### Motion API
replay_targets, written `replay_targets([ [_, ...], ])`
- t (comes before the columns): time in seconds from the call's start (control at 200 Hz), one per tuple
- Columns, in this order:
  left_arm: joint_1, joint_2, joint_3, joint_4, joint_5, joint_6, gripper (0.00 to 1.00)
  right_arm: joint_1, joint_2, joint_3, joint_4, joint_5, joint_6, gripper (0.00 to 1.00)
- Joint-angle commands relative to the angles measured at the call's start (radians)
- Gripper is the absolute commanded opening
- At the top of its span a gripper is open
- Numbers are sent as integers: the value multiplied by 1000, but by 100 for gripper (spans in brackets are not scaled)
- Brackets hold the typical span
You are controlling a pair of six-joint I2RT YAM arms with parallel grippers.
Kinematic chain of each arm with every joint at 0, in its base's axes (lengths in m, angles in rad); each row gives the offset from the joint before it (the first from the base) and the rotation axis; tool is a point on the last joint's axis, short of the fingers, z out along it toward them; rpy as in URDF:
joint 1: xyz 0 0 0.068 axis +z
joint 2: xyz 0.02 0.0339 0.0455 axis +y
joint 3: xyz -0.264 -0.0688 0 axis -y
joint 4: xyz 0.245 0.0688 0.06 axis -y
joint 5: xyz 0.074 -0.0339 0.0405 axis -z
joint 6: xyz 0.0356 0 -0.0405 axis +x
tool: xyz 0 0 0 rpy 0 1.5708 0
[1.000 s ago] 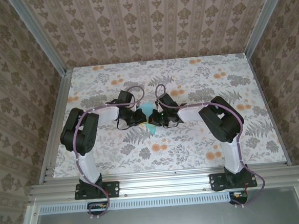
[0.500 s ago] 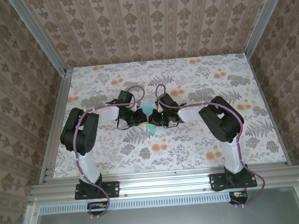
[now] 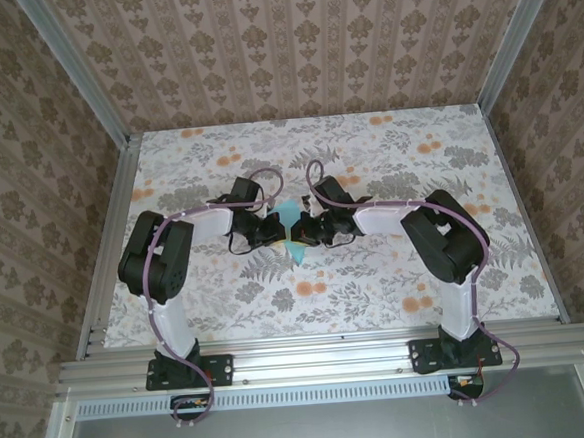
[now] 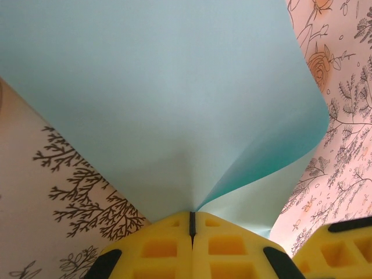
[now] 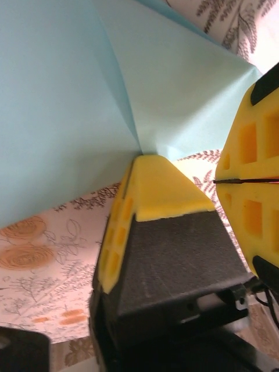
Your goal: Fold a paper plane with a square sheet of paper (pick it up from the middle)
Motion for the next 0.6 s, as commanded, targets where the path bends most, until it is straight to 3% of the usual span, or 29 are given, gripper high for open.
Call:
replay_targets([
  [0.0, 6, 22, 10, -38, -44, 32, 2, 5, -3, -36, -24, -63, -25, 9],
  [0.6, 5, 22, -5, -51, -81, 38, 0, 7, 74, -56, -43, -85, -50, 9],
])
